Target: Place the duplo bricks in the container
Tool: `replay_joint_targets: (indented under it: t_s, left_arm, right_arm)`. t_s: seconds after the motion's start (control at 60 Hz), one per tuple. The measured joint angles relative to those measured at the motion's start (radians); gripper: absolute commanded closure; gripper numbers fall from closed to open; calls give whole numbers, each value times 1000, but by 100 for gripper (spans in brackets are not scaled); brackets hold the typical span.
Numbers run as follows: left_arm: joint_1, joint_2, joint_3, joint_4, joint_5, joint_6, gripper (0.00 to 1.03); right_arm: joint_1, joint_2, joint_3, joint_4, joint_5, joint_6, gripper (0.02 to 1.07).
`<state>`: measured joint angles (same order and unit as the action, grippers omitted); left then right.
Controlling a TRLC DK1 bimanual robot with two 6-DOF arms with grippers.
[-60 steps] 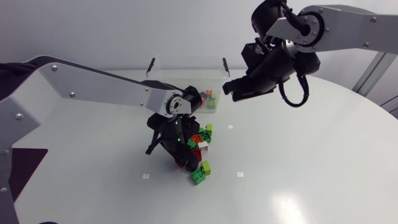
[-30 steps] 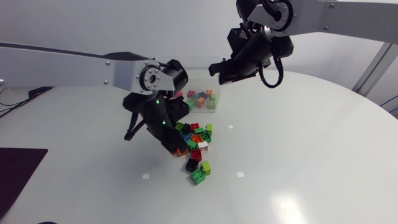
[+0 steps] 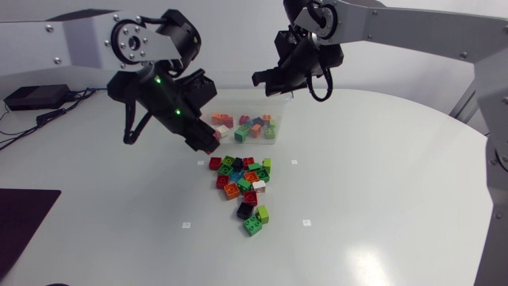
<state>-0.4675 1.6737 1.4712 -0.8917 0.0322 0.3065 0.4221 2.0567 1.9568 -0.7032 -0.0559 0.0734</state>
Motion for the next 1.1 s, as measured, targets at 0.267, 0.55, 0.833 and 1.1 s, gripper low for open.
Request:
replay_joint_targets:
  t_s: [0.267, 0.55, 0.833, 1.1]
  left_arm:
    - [74, -7, 51, 114, 68, 17, 70]
    - [114, -7, 63, 289, 125, 21, 69]
    - [156, 19, 120, 439, 158, 15, 68]
    - [168, 114, 182, 476, 177, 0, 68]
  right_arm:
    - [-5, 116, 160, -2, 19, -7, 46]
    - [-5, 222, 341, -84, 35, -23, 7]
    - [-8, 122, 244, -98, 35, -47, 7]
    - [-11, -131, -32, -5, 34, -64, 7]
